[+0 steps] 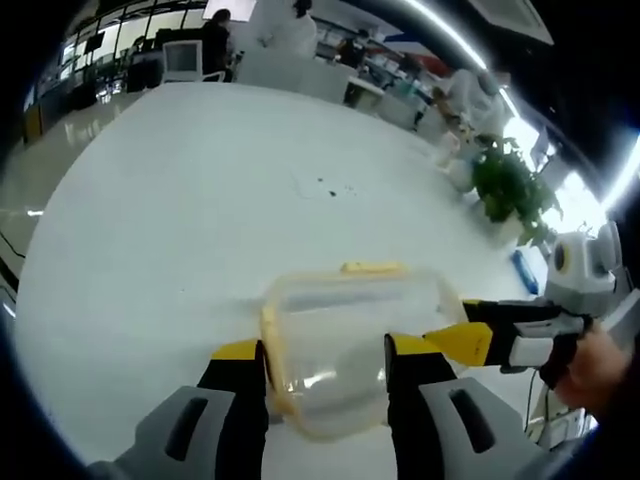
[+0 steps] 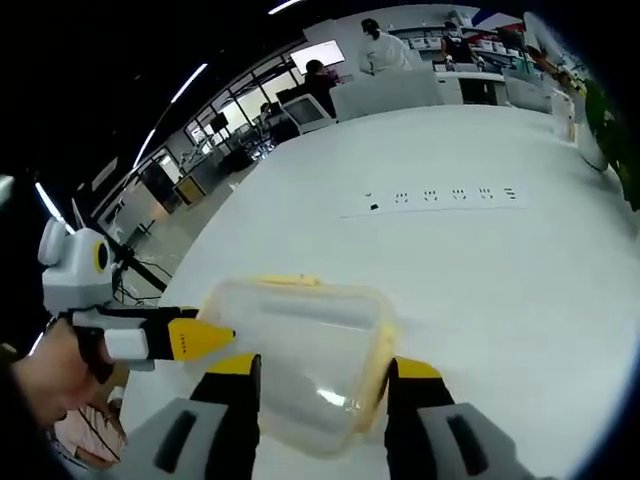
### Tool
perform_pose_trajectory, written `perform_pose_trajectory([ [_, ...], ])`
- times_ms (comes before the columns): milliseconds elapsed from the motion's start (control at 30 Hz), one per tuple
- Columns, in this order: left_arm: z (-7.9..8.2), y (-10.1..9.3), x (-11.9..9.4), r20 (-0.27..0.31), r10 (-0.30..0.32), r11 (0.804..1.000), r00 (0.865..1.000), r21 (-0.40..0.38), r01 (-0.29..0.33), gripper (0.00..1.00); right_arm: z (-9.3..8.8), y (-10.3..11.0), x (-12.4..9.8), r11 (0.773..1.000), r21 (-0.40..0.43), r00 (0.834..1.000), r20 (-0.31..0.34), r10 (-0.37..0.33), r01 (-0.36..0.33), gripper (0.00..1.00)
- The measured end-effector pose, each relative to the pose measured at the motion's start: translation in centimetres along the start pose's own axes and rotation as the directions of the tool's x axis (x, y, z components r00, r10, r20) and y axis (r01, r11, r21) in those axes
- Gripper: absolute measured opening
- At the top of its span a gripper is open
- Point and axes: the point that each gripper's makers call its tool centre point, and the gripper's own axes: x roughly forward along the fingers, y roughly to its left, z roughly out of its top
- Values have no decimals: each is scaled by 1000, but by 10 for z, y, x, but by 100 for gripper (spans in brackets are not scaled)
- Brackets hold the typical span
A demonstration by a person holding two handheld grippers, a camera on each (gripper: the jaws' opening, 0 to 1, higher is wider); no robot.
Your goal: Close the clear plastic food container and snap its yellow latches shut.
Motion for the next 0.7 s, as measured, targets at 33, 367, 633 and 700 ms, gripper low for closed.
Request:
perform_pose_trajectory([
  [33, 1, -1, 1, 10, -13, 1000, 1000, 12, 13, 47, 0, -1, -1, 1000, 4, 1000, -1, 7, -7, 49],
  [367, 18, 5, 2, 142, 3, 993, 990, 116, -20, 80, 19, -19, -5, 999, 9, 991, 128, -48, 48, 87],
  [633, 21, 16, 0, 172, 29, 993, 985, 109, -48, 95, 22, -10, 1, 997, -66, 990, 139, -19, 28, 98],
  [700, 19, 17, -1, 166, 35, 992, 985, 115, -55, 96, 24, -9, 0, 997, -66, 989, 146, -17, 27, 99],
])
